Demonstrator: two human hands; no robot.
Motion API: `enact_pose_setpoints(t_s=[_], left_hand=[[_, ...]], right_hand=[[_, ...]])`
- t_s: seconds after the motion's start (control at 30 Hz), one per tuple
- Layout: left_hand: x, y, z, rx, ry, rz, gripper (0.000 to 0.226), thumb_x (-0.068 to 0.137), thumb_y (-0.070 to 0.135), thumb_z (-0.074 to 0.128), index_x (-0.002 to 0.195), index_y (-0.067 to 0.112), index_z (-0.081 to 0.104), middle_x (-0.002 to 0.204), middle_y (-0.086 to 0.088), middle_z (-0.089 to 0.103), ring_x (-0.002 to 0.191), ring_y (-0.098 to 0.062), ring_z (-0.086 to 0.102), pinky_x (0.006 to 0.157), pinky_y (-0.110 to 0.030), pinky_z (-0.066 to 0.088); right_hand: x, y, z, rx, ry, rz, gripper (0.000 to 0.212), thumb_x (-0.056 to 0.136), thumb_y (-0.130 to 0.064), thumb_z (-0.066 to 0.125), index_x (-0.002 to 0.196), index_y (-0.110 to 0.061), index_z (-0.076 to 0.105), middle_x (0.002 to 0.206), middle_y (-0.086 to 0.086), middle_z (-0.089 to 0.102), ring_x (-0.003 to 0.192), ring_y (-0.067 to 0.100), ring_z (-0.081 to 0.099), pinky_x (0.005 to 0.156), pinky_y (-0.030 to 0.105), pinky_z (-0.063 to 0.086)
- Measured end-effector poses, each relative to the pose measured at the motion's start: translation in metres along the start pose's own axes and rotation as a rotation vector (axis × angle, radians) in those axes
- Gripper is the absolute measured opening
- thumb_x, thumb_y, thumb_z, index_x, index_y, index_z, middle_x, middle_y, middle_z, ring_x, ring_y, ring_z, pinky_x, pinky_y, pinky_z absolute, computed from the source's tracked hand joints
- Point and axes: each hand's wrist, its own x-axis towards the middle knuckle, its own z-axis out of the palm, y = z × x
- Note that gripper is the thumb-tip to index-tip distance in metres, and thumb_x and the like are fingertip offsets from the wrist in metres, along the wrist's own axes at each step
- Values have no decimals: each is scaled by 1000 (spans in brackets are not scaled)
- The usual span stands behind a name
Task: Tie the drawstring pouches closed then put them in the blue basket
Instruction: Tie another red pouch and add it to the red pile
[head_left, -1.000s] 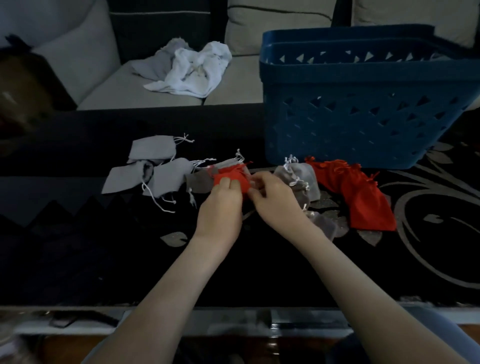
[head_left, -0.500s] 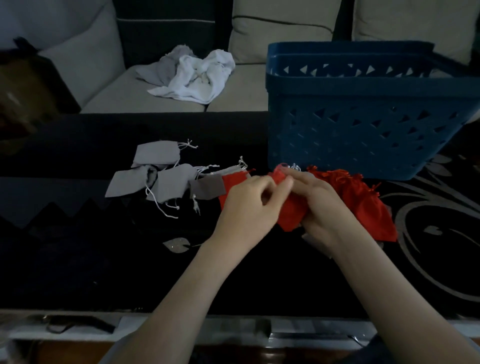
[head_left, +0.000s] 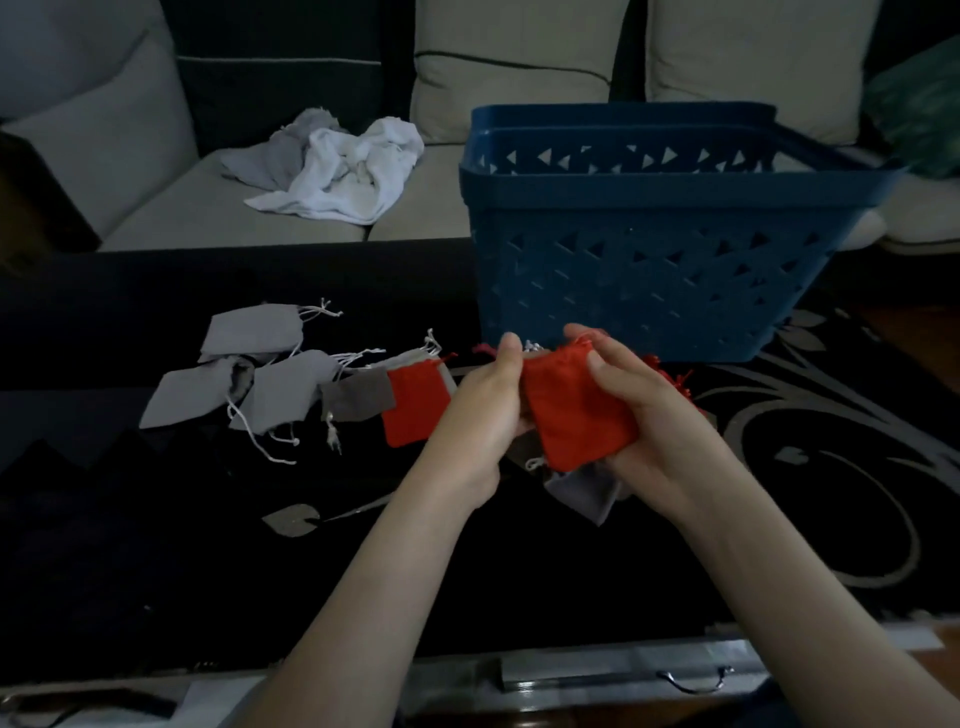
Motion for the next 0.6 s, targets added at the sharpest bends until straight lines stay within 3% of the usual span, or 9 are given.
enact_pose_setpoints(t_s=[0.1, 0.2, 0.33, 0.6], left_hand=[[1, -1, 4, -54, 8, 11, 42, 103, 35, 35, 88, 19, 71, 80, 1, 74, 72, -8, 70, 60, -19, 54], [0, -4, 2, -69, 17, 17, 40, 102, 34, 37, 90, 18, 72, 84, 1, 75, 79, -9, 70, 68, -22, 53], [1, -1, -5, -147, 25, 35, 36, 102, 31, 39, 92, 15, 70, 88, 0, 74, 79, -9, 68, 71, -21, 51], [-1, 0, -7, -312, 2, -3, 34, 99, 34, 42, 91, 16, 69, 96, -1, 74, 86, -10, 69, 80, -25, 49]], right_hand=[[0, -2, -6, -6, 24, 4, 27, 91, -26, 51, 110, -11, 62, 109, 11, 69, 101, 22, 65, 91, 39, 50], [1, -5, -13, -29, 83, 7, 29, 99, -28, 42, 109, -10, 63, 99, 6, 71, 90, 15, 68, 77, 30, 57], [3, -5, -15, -25, 120, -22, 32, 102, -27, 35, 103, -10, 63, 93, 4, 72, 86, 13, 68, 74, 23, 54], [4, -4, -16, 20, 170, -63, 18, 98, -12, 44, 98, -12, 62, 82, -1, 73, 77, 9, 69, 68, 21, 56]])
